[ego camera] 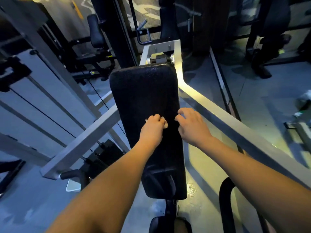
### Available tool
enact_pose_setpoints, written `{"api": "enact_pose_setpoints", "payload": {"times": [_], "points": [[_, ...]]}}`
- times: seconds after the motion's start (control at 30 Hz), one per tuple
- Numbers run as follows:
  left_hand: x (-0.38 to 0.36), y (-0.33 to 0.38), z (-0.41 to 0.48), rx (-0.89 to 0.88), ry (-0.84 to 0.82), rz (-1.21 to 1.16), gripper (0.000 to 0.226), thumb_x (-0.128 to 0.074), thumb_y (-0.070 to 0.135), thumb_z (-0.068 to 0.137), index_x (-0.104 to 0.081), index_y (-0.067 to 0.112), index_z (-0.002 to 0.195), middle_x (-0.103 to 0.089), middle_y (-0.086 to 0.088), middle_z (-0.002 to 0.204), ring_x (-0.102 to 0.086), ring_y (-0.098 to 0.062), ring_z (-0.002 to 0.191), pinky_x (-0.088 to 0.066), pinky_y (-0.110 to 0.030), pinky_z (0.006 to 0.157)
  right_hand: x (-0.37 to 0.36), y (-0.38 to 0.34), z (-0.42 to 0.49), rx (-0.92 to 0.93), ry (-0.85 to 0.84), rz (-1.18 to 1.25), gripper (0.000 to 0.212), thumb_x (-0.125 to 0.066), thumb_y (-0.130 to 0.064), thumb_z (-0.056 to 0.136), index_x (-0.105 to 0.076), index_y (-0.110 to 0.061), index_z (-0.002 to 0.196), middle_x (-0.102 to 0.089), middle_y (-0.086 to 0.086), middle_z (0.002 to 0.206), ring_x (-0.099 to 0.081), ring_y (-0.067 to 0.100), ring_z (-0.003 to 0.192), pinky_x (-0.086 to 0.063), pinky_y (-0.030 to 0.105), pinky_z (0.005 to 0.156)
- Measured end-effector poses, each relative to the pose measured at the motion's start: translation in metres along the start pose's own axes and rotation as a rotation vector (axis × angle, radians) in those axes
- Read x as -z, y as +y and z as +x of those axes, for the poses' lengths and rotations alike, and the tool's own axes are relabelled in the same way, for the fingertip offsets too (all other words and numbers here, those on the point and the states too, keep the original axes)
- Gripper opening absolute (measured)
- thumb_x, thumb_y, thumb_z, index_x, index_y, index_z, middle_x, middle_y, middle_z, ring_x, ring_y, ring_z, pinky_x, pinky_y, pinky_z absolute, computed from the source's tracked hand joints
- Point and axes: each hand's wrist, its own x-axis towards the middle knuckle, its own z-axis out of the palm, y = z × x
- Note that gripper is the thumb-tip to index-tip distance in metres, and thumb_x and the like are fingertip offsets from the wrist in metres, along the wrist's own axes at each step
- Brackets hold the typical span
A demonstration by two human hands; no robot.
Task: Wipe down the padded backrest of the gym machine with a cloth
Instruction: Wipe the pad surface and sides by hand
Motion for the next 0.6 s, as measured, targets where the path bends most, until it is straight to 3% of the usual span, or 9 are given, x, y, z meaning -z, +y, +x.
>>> {"api": "enact_pose_setpoints", "payload": {"times": [0.07,0.13,0.23,0.33,0.47,0.6], "points": [[-0.024,-0.006,-0.021,0.142,-0.254,-0.250,0.022,-0.063,0.007,0.092,-0.073,0.017,0.108,-0.067,-0.006,0.105,-0.065,-0.025,0.095,-0.053,-0.041,0.074,0.001,0.002,-0.008,-0.116,-0.075,0.098,0.015,-0.061,-0.016,0.094,-0.065,-0.014,0.109,-0.057,0.006,0.112,-0.056,0.030,0.104,-0.050,0.044,0.084],[-0.041,-0.014,-0.044,0.283,-0.306,-0.584,0.009,-0.068,0.020,0.094,-0.077,0.019,0.092,-0.075,-0.008,0.083,-0.070,-0.020,0.076,-0.060,-0.041,0.074,0.001,0.003,-0.017,-0.199,-0.140,0.222,0.013,-0.050,-0.024,0.103,-0.061,-0.020,0.109,-0.056,0.000,0.105,-0.056,0.025,0.099,-0.050,0.043,0.082],[-0.038,-0.010,-0.060,0.497,-0.168,-1.097,0.010,-0.068,0.020,0.096,-0.076,0.016,0.091,-0.077,-0.007,0.087,-0.073,-0.030,0.087,-0.061,-0.043,0.086,0.000,-0.003,-0.026,-0.243,-0.181,0.436,0.017,-0.045,-0.028,0.106,-0.061,-0.021,0.105,-0.062,-0.002,0.102,-0.059,0.018,0.097,-0.050,0.038,0.084],[-0.003,0.010,-0.065,0.472,-0.233,-1.572,0.028,-0.049,0.002,0.102,-0.077,0.005,0.104,-0.077,-0.014,0.103,-0.071,-0.026,0.098,-0.056,-0.036,0.093,-0.002,-0.021,-0.030,-0.236,-0.198,0.644,0.015,-0.054,-0.034,0.104,-0.064,-0.024,0.109,-0.064,-0.006,0.101,-0.061,0.009,0.090,-0.050,0.030,0.080],[0.038,0.012,-0.062,0.409,-0.271,-1.771,0.043,-0.036,0.002,0.096,-0.076,0.000,0.114,-0.072,-0.021,0.122,-0.058,-0.034,0.116,-0.042,-0.049,0.115,0.005,-0.037,-0.021,-0.255,-0.144,0.768,0.027,-0.068,-0.038,0.095,-0.062,-0.029,0.120,-0.056,-0.005,0.108,-0.059,0.005,0.091,-0.046,0.018,0.077],[0.069,0.005,-0.050,0.347,-0.324,-1.804,0.052,-0.029,0.013,0.097,-0.060,-0.001,0.137,-0.067,-0.017,0.134,-0.058,-0.032,0.133,-0.044,-0.047,0.114,0.022,-0.037,-0.001,-0.295,0.012,0.817,0.032,-0.074,-0.028,0.090,-0.061,-0.034,0.119,-0.052,-0.007,0.101,-0.055,0.003,0.085,-0.040,0.011,0.073]]}}
